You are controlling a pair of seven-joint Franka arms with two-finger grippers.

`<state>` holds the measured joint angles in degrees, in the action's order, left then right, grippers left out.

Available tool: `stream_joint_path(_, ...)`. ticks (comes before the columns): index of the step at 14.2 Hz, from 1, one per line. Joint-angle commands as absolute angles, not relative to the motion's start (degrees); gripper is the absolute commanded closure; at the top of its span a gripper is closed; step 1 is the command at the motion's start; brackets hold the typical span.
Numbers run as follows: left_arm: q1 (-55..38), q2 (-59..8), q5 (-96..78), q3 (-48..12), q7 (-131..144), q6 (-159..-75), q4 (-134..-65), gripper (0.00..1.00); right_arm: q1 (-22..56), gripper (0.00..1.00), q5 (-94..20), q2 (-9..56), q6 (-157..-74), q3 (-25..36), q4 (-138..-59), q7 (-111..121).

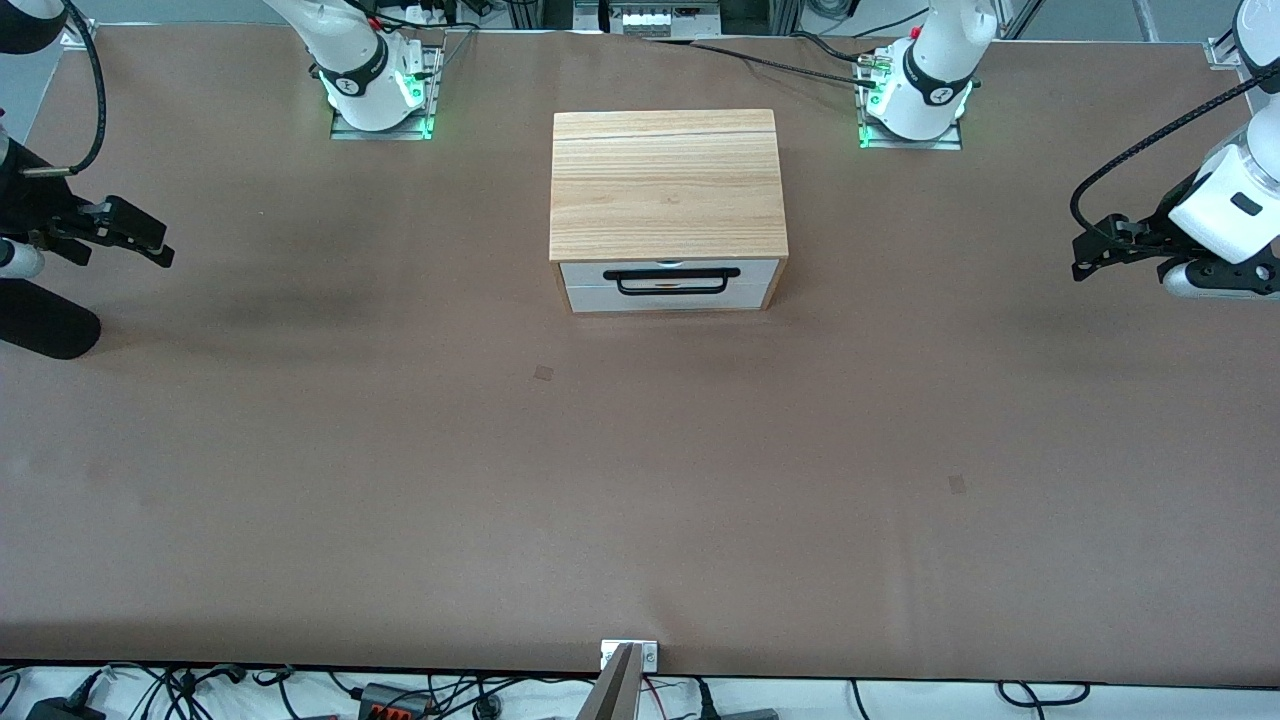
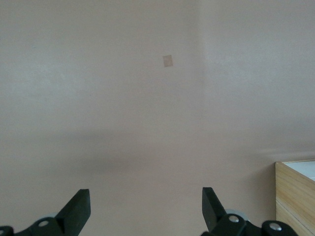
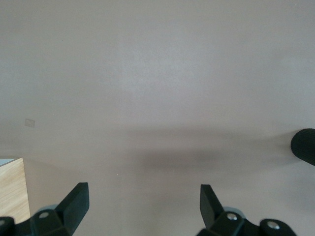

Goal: Pull top drawer with both arms simultaneously

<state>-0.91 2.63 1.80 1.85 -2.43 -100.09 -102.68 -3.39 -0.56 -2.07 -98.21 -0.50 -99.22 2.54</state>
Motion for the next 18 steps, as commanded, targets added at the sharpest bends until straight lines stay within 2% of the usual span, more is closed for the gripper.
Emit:
stream_joint_path(1,-1.1,1.0,2.7,1.8,-3.0,-98.1,-99.5,0.0,-3.3,0.0,0.3,-2.5,-97.5,-0.6,-98.9,2.5)
stream_joint_path(6,-1.2,-3.2,2.6,1.8,-2.9,-92.6,-93.0,0.0,-3.3,0.0,0.1,-2.4,-97.5,-0.6,-98.9,2.5)
stream_joint_path(10,-1.5,-4.1,1.7,1.8,-2.8,-89.9,-92.7,0.0,-3.3,0.0,0.1,-2.0,-97.5,-0.6,-99.0,2.5)
stream_joint_path(14,-2.3,-5.4,-6.9,1.7,-2.4,-80.9,-91.8,0.0,-1.2,0.0,-0.4,2.8,-98.3,-0.7,-98.9,3.3)
stream_joint_path(18,-2.2,-5.7,-14.4,1.7,-5.1,-76.0,-91.7,0.0,3.4,0.0,-9.0,9.7,-101.7,-0.9,-98.9,3.3)
